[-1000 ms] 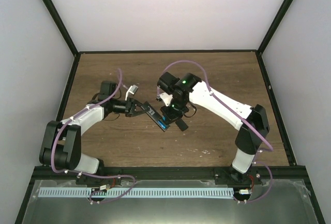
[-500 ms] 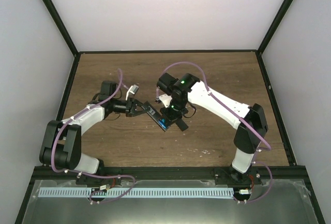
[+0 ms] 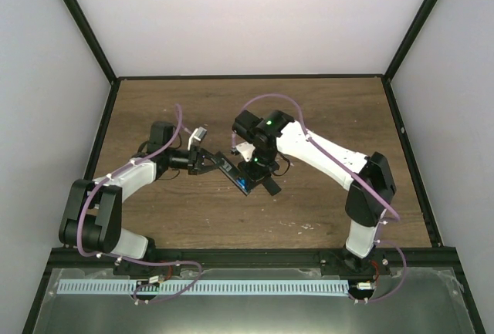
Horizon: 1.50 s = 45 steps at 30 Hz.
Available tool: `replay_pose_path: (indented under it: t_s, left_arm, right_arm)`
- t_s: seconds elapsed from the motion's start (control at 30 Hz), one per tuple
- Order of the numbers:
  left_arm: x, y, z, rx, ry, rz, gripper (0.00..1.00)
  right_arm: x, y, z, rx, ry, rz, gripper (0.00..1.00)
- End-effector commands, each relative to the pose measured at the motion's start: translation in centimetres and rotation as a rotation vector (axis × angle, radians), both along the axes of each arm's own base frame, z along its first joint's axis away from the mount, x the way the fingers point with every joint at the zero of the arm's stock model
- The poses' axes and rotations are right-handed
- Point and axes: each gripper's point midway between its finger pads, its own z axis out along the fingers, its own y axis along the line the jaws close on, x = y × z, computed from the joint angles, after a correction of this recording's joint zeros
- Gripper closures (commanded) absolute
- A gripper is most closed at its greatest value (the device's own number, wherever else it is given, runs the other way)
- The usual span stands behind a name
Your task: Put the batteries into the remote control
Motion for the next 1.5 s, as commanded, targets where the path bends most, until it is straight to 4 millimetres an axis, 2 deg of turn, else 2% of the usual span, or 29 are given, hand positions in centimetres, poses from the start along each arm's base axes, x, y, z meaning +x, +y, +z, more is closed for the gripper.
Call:
replay_pose_path:
  t_s: [0.0, 0.47, 0.9, 1.3, 1.47]
  left_arm:
    - [-0.7, -0.1, 0.8, -0.037, -0.016, -0.037, 1.0]
    - [-1.1, -0.2, 1.0, -0.051, -0.006, -0.056, 1.0]
    - [-1.1, -0.2, 1.0, -0.055, 0.002, -0.058, 1.0]
    - [-0.8, -0.3, 1.5, -0.054, -0.01, -0.06, 1.0]
    - [-0.7, -0.3, 2.0, -0.062, -0.011, -0.065, 1.0]
  right_arm:
    - [0.6, 0.5, 0.4, -0.002, -0.031, 0.013, 0.95]
    - [2.1, 0.9, 0.6, -0.002, -0.105, 0.027, 0.96]
    - [2.3, 0.5, 1.0, -0.016, -0.122, 0.03, 0.84]
    - [2.8, 1.2, 4.5, 0.112, -0.221, 0.004, 0.73]
    - [3.9, 0.7, 5.5, 0.185, -0.318, -0.06, 0.65]
